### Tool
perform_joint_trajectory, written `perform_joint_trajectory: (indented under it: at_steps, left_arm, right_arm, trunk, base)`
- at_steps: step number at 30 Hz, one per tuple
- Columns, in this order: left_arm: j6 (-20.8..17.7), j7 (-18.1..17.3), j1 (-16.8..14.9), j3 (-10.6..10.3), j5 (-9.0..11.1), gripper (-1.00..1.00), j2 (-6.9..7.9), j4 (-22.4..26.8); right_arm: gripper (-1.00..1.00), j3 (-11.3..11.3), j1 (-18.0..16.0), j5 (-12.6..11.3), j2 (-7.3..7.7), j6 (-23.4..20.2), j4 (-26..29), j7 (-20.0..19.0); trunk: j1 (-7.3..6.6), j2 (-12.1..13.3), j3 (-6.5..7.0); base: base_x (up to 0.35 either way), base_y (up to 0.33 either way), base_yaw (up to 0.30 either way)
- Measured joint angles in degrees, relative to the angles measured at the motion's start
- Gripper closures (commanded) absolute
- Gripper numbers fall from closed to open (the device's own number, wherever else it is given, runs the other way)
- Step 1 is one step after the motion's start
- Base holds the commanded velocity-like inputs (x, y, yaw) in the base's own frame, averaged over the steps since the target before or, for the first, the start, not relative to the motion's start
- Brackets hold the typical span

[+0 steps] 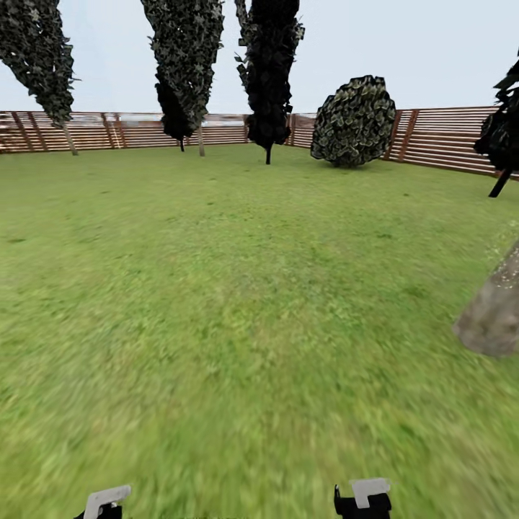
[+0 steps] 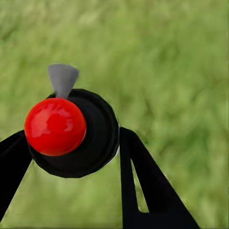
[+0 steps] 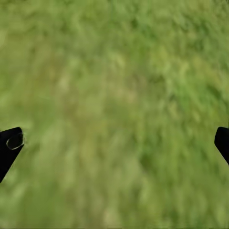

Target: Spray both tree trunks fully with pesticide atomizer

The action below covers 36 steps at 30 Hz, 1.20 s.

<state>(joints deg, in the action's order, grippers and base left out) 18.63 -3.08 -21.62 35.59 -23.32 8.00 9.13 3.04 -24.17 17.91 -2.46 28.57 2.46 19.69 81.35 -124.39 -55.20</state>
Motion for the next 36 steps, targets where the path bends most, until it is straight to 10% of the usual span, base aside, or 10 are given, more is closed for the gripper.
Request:
perform_joint_trajectory:
  at_steps: [36]
  left_arm:
    - [0.03, 0.00, 0.00, 0.00, 0.02, 1.00, 0.00, -0.02]
  right_arm:
    - [-1.00, -0.04, 0.00, 0.02, -0.09, 0.00, 0.00, 0.00]
  trunk:
    - [0.00, 0.00, 0.00]
  base:
    - [0.000, 0.302, 0.283]
